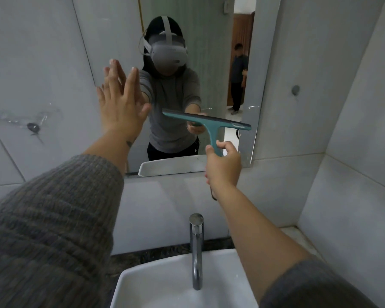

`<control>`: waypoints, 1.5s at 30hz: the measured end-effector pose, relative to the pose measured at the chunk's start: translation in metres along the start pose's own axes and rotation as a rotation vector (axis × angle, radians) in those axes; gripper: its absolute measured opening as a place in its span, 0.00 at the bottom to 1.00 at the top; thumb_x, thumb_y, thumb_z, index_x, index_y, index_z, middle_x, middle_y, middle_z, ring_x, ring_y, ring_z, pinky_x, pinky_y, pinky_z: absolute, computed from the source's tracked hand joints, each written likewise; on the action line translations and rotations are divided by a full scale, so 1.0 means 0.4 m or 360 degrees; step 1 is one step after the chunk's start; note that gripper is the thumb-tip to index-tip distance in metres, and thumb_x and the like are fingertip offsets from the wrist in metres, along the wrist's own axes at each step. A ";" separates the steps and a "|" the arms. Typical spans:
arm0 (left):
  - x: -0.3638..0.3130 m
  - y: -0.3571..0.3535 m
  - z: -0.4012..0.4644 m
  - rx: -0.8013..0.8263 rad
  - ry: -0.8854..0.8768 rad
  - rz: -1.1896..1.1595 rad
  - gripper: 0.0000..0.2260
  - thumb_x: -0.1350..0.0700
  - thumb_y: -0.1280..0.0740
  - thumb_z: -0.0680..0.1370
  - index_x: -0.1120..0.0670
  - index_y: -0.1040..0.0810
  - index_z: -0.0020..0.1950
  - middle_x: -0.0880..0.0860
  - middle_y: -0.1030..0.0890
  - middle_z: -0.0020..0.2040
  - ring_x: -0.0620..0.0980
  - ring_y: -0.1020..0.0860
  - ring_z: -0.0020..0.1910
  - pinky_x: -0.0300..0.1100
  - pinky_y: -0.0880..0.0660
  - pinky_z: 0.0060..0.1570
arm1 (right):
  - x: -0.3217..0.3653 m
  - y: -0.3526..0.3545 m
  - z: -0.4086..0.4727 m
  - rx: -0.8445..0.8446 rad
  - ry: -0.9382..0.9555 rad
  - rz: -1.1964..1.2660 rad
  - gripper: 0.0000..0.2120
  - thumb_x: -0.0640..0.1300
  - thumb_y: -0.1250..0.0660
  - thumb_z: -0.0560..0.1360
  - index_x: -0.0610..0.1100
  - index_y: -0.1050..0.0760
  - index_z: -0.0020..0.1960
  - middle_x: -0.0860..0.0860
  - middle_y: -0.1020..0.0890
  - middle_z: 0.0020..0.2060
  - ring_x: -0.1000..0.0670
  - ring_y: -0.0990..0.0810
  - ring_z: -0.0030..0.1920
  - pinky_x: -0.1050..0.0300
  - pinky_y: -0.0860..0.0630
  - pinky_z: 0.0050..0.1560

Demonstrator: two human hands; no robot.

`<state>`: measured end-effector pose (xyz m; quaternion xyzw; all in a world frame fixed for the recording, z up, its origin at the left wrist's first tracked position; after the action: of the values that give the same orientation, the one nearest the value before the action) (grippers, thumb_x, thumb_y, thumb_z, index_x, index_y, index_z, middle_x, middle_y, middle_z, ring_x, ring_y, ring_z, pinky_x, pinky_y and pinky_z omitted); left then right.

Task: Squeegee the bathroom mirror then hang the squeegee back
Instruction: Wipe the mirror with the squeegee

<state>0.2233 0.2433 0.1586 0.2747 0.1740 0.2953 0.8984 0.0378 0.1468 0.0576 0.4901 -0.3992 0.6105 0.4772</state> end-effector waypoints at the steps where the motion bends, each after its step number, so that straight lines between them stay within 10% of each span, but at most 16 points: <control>1: 0.001 0.002 -0.005 0.0010 -0.0007 0.0008 0.35 0.47 0.33 0.76 0.46 0.49 0.76 0.58 0.55 0.79 0.59 0.55 0.77 0.58 0.52 0.74 | -0.003 -0.014 -0.015 0.0026 0.0014 -0.0020 0.06 0.50 0.32 0.74 0.58 0.28 0.41 0.44 0.16 0.42 0.43 0.19 0.37 0.45 0.19 0.39; 10: 0.041 -0.024 -0.078 0.0073 -0.0033 -0.0008 0.31 0.43 0.38 0.78 0.43 0.50 0.77 0.55 0.56 0.79 0.57 0.57 0.77 0.59 0.56 0.74 | -0.039 -0.124 -0.122 0.0170 0.0424 -0.0301 0.08 0.45 0.33 0.76 0.44 0.23 0.53 0.48 0.16 0.43 0.48 0.21 0.39 0.64 0.36 0.27; 23: 0.019 -0.174 -0.236 -0.0075 -0.0022 -0.0122 0.32 0.44 0.36 0.78 0.43 0.49 0.77 0.55 0.56 0.79 0.56 0.58 0.77 0.61 0.54 0.74 | -0.116 -0.037 -0.024 0.0374 0.1257 -0.1288 0.11 0.46 0.38 0.78 0.51 0.26 0.60 0.46 0.18 0.38 0.46 0.27 0.33 0.58 0.32 0.29; 45: -0.033 -0.248 -0.256 -0.0023 -0.0027 -0.0256 0.36 0.53 0.29 0.75 0.47 0.45 0.77 0.56 0.55 0.79 0.59 0.58 0.77 0.64 0.46 0.72 | -0.190 0.227 0.121 -0.0018 0.0749 -0.0961 0.07 0.48 0.33 0.76 0.48 0.23 0.53 0.47 0.18 0.41 0.46 0.28 0.35 0.60 0.38 0.28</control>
<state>0.2076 0.2080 0.0206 0.2557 0.1857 0.2211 0.9226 -0.0352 0.0655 -0.0089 0.4293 -0.1197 0.5362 0.7168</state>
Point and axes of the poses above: each hand's wrist, its own z-axis towards the middle knuckle, its own y-axis out of the back of the hand, x = y × z, the point moved 2 cm from there along z, towards the middle knuckle
